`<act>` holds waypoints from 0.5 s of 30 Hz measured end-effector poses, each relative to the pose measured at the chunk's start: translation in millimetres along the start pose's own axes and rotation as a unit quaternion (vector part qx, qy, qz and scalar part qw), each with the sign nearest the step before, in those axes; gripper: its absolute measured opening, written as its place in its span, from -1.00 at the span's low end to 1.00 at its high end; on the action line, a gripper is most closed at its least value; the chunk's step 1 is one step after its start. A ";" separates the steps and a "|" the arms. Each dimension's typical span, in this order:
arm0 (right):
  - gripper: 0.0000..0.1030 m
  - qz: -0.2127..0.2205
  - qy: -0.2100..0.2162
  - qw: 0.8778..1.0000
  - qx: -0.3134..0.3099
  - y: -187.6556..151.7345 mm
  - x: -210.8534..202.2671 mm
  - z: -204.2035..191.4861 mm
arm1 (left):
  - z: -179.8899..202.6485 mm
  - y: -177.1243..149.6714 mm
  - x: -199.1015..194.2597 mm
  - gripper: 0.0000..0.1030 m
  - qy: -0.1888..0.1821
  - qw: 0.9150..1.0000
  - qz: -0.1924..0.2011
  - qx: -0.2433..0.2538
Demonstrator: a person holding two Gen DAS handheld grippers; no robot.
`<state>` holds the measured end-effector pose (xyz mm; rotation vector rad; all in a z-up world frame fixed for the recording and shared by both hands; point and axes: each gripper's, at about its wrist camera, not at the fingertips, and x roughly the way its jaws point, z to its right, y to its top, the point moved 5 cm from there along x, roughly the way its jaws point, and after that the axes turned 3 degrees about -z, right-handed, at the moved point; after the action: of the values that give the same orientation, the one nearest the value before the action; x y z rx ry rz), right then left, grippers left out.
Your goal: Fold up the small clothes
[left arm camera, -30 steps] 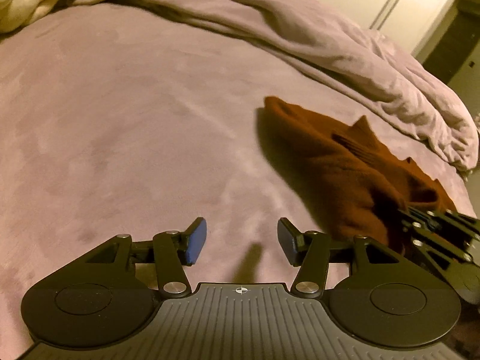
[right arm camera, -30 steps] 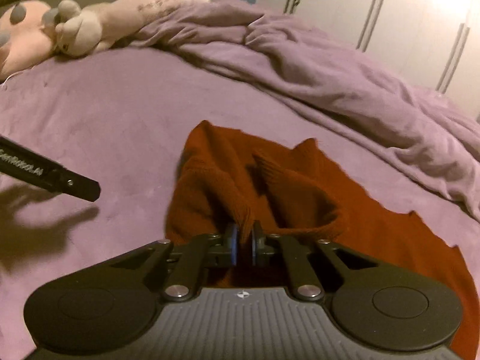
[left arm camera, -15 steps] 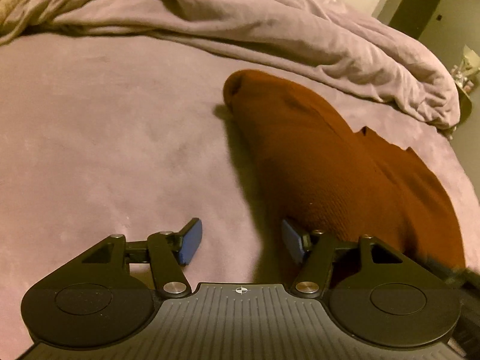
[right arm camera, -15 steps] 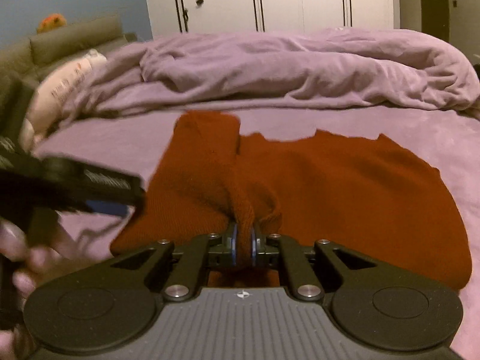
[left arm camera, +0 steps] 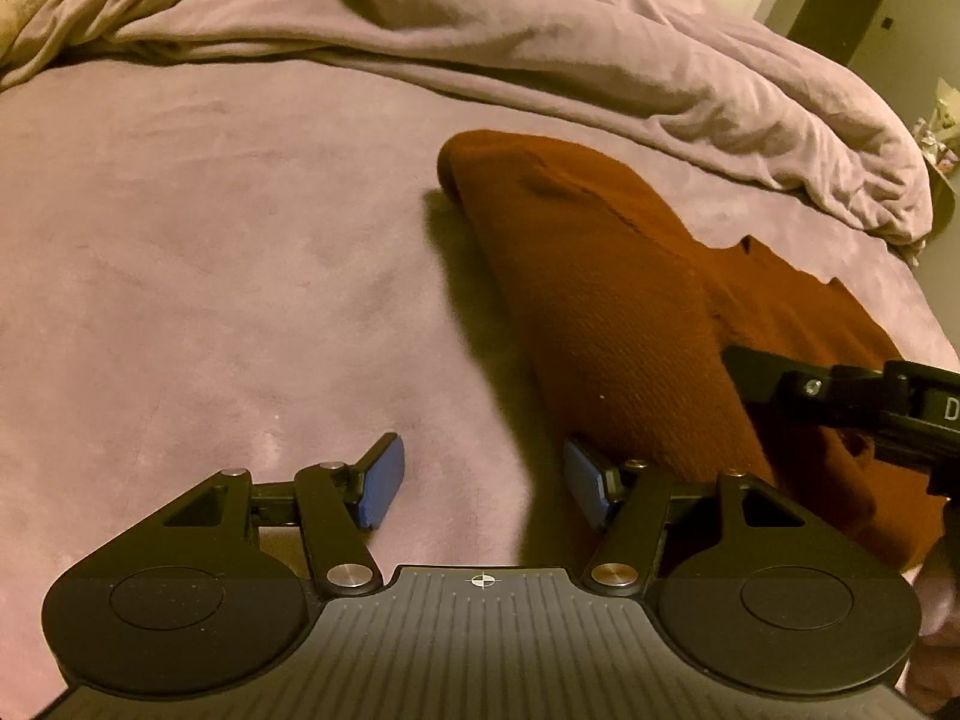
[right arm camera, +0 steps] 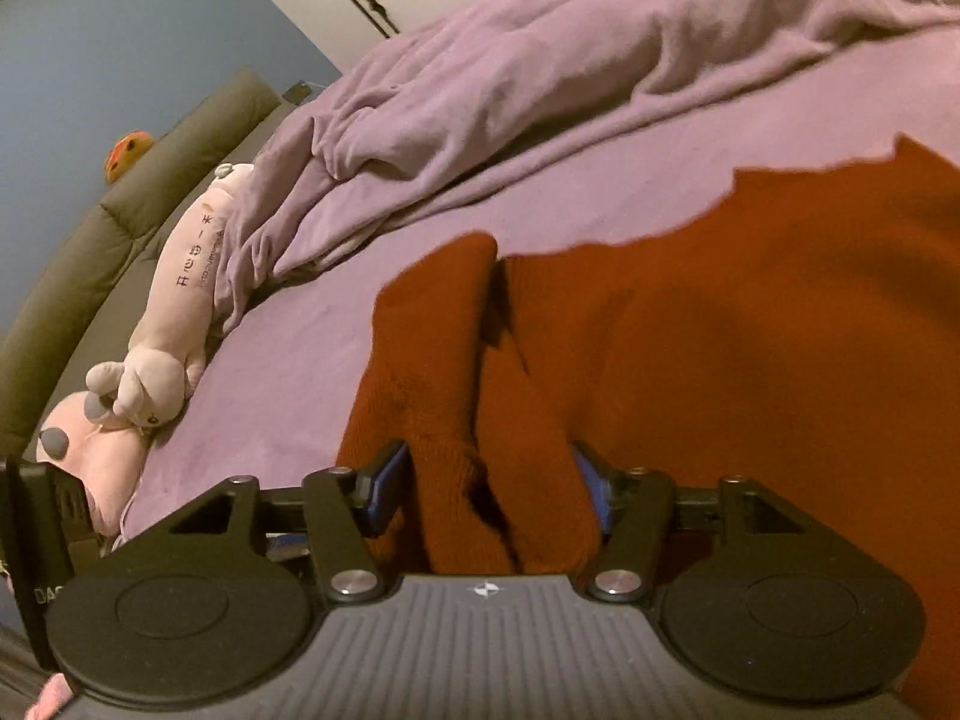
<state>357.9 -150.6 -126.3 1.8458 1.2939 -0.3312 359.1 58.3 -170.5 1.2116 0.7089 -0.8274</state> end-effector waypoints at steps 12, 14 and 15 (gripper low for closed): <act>-0.10 -0.023 0.027 0.999 -0.010 2.5 13.2 -19.0 | 1.1 -2.4 0.4 0.25 0.017 1.000 -0.005 0.009; -0.49 -0.026 0.027 0.999 -0.002 2.5 15.1 -18.0 | 0.0 -2.3 -0.6 0.25 0.020 1.000 -0.007 0.010; -0.53 -0.020 0.024 1.000 -0.005 2.5 13.1 -18.4 | -0.7 -2.5 -2.7 0.25 0.019 1.000 -0.009 0.008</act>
<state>361.4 -128.5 -122.0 1.8311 1.3637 -0.3029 355.5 59.1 -169.7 1.2390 0.7461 -0.8282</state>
